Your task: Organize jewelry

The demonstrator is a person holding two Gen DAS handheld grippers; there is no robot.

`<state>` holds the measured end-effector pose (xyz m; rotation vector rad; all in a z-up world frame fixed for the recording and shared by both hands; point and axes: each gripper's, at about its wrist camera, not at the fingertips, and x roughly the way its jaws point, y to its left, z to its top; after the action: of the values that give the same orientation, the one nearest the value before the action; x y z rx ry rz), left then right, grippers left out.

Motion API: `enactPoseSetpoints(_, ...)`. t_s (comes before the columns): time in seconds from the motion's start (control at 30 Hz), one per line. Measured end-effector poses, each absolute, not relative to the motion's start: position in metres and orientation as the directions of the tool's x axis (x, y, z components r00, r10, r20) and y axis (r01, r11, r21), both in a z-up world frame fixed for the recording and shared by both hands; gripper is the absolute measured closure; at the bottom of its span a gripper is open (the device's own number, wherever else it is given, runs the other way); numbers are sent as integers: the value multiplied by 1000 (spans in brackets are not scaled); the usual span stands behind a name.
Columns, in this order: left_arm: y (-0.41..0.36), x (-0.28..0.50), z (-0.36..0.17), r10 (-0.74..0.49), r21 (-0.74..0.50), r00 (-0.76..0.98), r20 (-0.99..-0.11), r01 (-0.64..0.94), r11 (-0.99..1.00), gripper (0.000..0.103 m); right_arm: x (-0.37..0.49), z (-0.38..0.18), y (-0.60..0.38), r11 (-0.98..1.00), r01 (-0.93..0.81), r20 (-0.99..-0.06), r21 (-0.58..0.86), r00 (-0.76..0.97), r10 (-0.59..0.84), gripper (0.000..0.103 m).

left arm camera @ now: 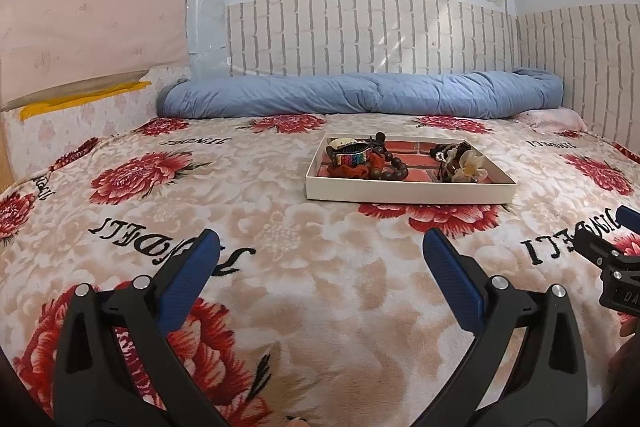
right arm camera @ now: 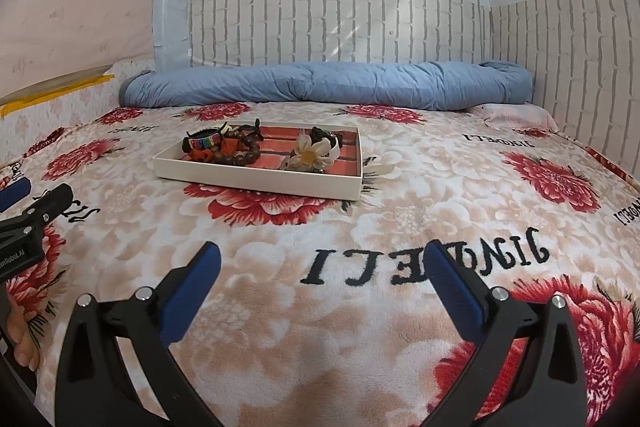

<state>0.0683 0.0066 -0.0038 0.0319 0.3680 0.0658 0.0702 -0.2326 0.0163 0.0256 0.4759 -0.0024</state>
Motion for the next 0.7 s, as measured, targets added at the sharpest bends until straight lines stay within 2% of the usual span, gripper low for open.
enactPoseSetpoints(0.33, 4, 65, -4, 60, 47, 938, -343, -46, 998, 5, 70, 16, -232, 1000, 8, -459, 23, 888, 3, 4)
enactPoseSetpoints(0.7, 9, 70, -5, 57, 25, 927, -371, -51, 998, 5, 70, 16, -232, 1000, 7, -459, 20, 889, 3, 4)
